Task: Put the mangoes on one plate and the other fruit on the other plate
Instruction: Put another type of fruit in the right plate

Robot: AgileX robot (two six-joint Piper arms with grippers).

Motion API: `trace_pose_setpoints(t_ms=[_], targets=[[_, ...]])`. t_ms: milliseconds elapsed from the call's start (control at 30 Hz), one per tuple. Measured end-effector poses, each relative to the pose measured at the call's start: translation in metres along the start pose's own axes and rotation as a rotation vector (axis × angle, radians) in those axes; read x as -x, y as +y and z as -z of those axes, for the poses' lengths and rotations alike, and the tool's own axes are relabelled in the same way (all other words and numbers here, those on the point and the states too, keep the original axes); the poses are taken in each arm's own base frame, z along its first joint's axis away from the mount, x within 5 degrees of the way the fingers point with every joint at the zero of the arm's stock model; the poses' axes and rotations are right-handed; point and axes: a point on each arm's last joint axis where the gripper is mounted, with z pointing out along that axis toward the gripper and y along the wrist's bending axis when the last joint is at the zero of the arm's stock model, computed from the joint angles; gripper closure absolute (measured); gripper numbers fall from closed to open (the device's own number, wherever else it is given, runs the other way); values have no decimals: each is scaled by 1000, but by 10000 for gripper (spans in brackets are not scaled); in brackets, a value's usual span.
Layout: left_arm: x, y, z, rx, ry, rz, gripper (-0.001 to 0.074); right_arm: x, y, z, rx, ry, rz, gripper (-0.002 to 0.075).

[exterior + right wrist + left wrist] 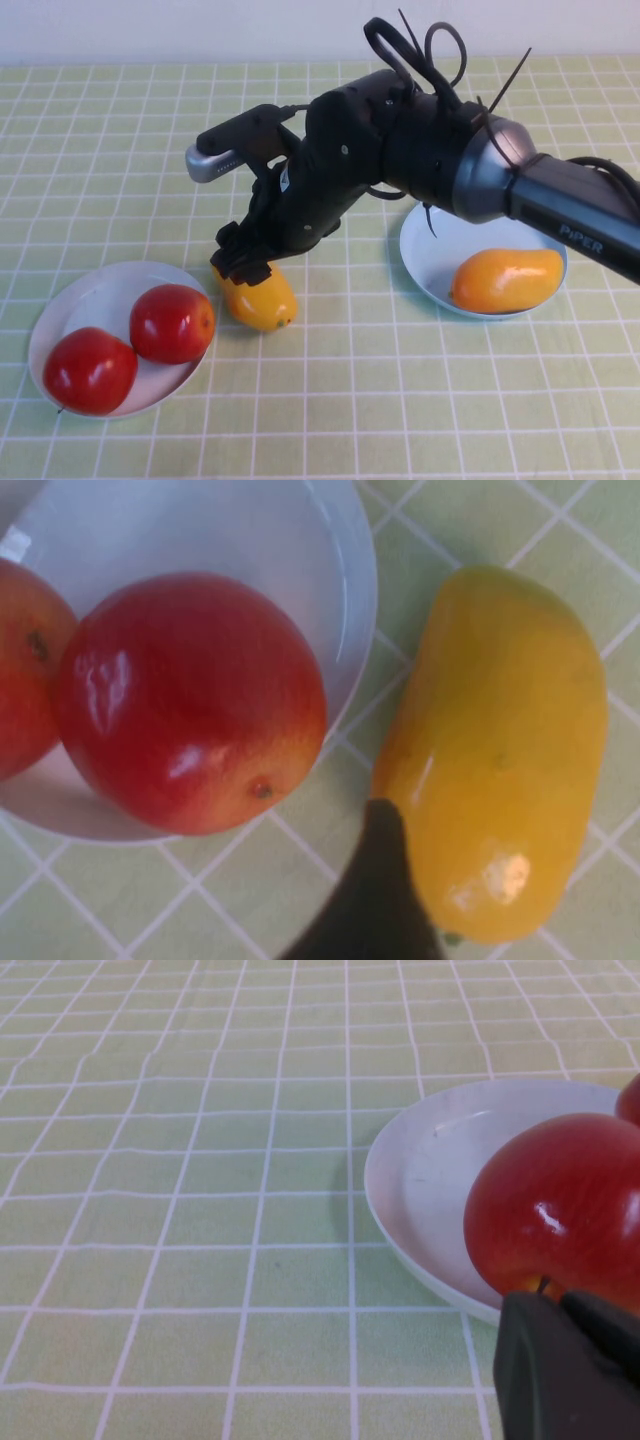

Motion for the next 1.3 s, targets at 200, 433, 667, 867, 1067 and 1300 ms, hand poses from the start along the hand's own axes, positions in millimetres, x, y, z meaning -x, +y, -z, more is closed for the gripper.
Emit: trace_pose_setpoints(t_ms=[200,433,667,867,1067,1300], targets=[[0,0,0,0,0,0,735,8,-2,3,-33,46,32,52],[0,0,0,0,0,0,735,22,-6,-10,-72,60,61,36],[0,0,0,0,0,0,735,29,-7,-34,-58,61,53,36],[0,0,0,0,0,0,735,30,-6,-47,-50,65,63,35],[0,0,0,0,0,0,735,23,-7,-66,-49,102,70,35],[0,0,0,0,0,0,735,16,-8,-82,-48,140,74,35]])
